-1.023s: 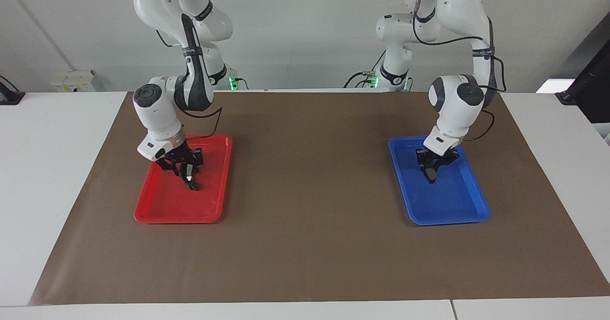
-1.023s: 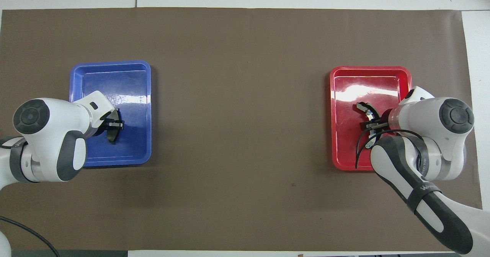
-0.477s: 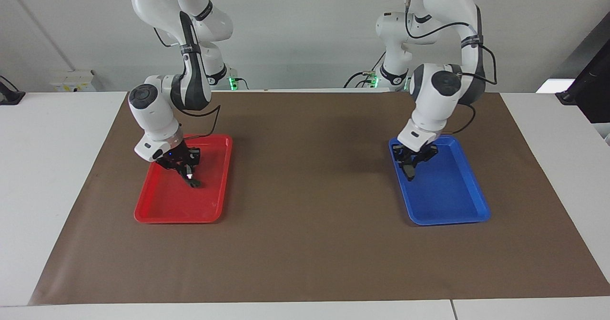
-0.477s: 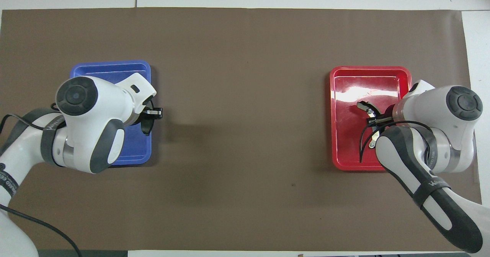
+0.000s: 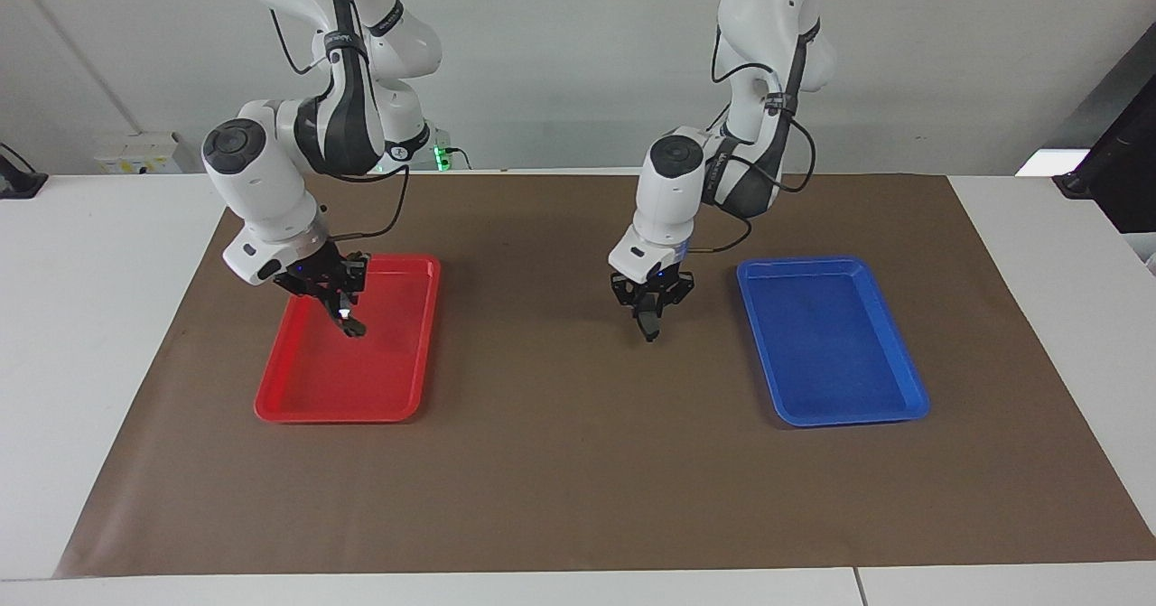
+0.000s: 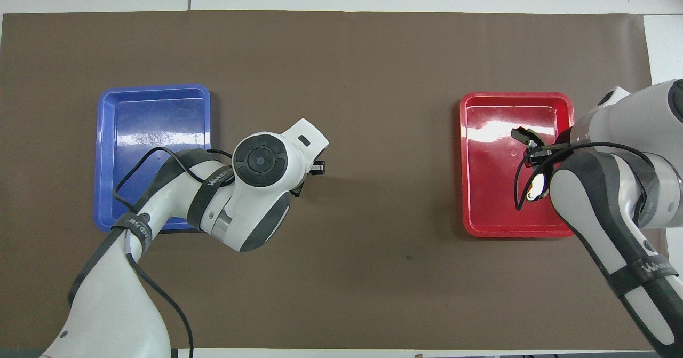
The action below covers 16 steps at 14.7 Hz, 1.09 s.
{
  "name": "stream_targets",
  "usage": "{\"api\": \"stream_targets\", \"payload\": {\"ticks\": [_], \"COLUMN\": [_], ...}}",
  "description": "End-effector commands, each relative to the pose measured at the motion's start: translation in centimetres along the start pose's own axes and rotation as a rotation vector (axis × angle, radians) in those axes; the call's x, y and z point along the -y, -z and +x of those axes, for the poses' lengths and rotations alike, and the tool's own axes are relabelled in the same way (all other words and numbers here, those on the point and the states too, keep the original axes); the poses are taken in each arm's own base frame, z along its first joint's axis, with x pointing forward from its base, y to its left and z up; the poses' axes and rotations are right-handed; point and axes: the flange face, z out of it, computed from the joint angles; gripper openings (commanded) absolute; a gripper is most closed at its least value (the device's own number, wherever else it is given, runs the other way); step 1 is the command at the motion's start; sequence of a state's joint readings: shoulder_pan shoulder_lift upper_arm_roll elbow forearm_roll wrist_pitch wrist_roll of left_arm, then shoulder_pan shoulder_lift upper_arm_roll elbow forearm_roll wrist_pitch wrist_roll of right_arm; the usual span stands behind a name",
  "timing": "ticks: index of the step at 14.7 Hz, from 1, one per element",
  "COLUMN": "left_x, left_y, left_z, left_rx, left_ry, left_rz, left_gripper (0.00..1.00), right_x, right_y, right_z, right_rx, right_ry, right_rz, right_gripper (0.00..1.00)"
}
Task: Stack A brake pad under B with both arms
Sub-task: 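Set the small pad down with the left gripper while the right gripper approaches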
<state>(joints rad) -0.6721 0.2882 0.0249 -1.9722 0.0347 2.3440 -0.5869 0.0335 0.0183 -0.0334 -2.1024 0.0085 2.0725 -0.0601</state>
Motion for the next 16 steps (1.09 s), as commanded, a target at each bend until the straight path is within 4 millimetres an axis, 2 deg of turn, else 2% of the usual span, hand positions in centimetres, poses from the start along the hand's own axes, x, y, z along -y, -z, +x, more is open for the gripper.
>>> {"api": "stream_targets", "payload": {"ticks": [1,2,4,5,7,8,11,14,15,16], "left_x": [-3.2,-4.6,-5.5,-5.5,-4.9,-4.2,0.4,9.0,11.3,13.6], "left_y": [-1.3,-1.6,-2.3,-2.3,-2.3,-1.9,1.4,6.1,7.3,8.6], "left_z": [0.7,-0.3,-1.1,-1.1,-0.8,-0.5,0.8,2.4,2.6,2.8], "left_rx": [-0.018,-0.024,-0.031,-0.031,-0.026,-0.019,0.019,0.063,0.097,0.112], "left_ry": [-0.026,-0.053,-0.068,-0.066,-0.058,-0.049,-0.021,-0.040,-0.037,-0.023], "left_rz": [0.003,-0.006,-0.018,-0.018,-0.012,-0.005,0.026,0.050,0.064,0.068], "left_gripper": [0.23,0.38,0.80,0.89,0.94,0.94,0.98,0.98,0.98,0.98], "right_x": [2.6,3.6,5.5,6.1,7.9,9.9,14.5,19.0,20.3,22.4], "right_y": [2.1,2.8,4.3,4.6,4.6,4.5,3.8,3.1,2.7,2.8], "right_z": [-0.2,0.2,1.1,1.2,1.2,1.2,1.7,3.2,3.6,3.7], "right_rx": [-0.005,0.003,0.013,0.015,0.005,0.002,0.004,-0.010,-0.010,-0.020], "right_ry": [-0.027,-0.034,-0.045,-0.040,-0.016,-0.002,-0.045,0.004,0.003,0.006], "right_rz": [0.013,0.012,0.012,0.011,0.010,0.009,0.009,0.019,0.019,0.024], "right_gripper": [0.00,0.00,0.00,0.00,0.00,0.00,0.00,0.00,0.00,0.00]}}
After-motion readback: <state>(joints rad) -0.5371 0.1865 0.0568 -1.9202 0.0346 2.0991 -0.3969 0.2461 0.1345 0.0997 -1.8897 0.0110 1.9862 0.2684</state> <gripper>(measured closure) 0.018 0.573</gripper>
